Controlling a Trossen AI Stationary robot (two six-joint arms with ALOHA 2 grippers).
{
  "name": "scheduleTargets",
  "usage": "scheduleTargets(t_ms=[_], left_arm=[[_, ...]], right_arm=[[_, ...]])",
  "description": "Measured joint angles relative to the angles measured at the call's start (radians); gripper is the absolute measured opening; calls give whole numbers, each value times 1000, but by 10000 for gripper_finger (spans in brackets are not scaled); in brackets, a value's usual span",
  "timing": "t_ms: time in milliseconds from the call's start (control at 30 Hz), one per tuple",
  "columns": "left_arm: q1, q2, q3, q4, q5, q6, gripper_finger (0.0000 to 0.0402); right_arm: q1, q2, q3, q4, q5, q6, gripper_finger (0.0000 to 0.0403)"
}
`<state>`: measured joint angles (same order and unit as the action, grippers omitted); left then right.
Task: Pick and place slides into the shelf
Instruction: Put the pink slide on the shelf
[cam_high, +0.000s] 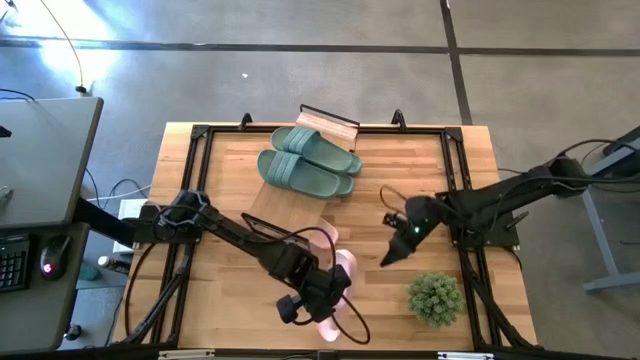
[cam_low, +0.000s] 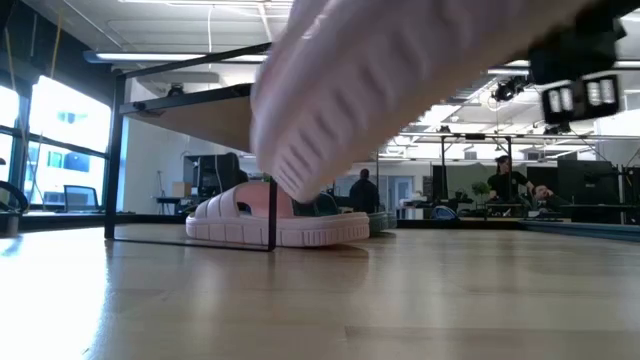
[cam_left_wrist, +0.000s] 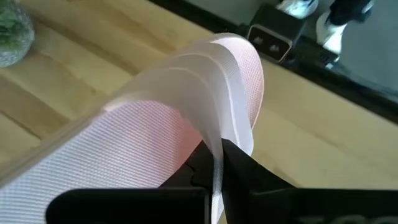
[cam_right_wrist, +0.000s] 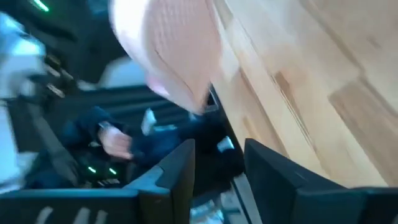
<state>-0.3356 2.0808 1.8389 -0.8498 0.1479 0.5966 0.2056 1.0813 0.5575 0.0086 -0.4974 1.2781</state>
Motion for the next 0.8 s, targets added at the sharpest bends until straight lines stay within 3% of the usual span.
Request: scheduleTargets(t_ms=[367, 800], left_arm=[[-7, 20, 1, -13, -55, 40, 0], [-5, 38, -1, -44, -89, 54, 0]], right_arm=[[-293, 35, 73, -3, -227, -47, 217], [-298, 328, 422, -400, -303, -308, 222]])
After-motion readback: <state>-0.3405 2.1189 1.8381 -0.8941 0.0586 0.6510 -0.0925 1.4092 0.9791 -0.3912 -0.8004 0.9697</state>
